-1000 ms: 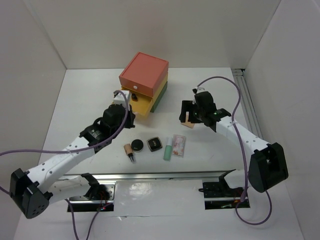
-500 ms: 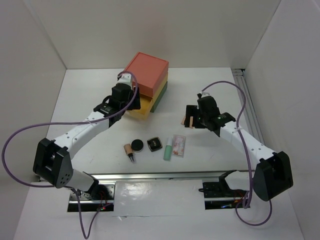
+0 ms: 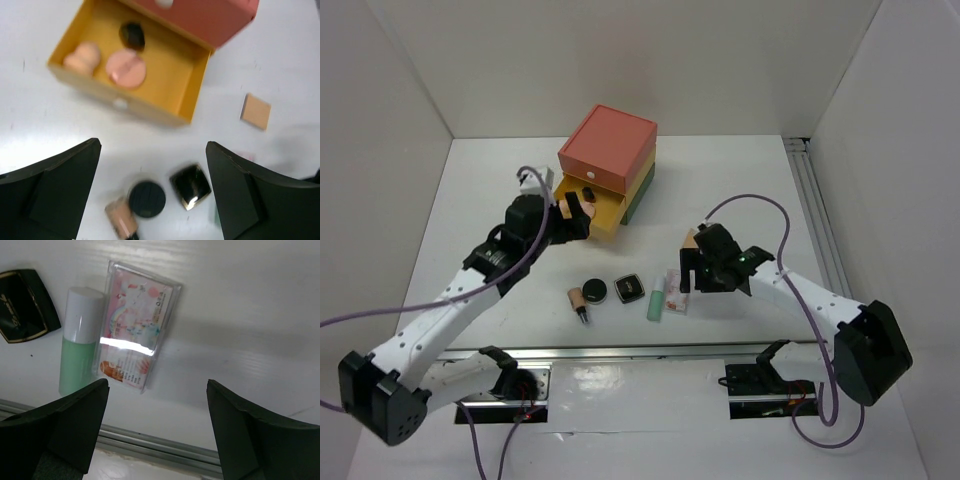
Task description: Organize the makeup
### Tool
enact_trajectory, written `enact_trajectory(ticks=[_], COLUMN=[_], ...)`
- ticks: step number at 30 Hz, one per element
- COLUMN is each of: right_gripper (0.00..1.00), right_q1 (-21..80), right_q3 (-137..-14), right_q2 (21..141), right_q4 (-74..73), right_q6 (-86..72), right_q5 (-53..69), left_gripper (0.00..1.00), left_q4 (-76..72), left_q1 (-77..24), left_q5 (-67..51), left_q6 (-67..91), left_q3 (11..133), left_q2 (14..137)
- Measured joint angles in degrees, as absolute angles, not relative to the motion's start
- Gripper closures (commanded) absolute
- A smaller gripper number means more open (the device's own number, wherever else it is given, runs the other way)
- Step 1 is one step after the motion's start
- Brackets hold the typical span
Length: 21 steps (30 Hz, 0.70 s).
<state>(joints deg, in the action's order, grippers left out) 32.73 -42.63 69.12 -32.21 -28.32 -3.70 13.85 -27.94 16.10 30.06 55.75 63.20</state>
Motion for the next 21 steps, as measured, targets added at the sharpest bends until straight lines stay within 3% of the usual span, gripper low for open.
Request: enact_trajectory(ticks=[10,21], right_gripper=[0.14,0.14], right_q1=[42.02,43.16], right_q3=[-41.93,-41.87], right_q2=[78.0,82.08], right_q4=[-27.14,-24.25], right_q6=[-34.61,-39.09], right_q5=[-4.27,-9.96], left_gripper=[0.0,0.0], left_q4=[23.94,28.6], left_q1=[-34.44,-36.58], left_q5=[11.18,11.09], left_q6=[43.83,45.6], left_q3=[34.5,37.67], left_q2=[45.71,42.44])
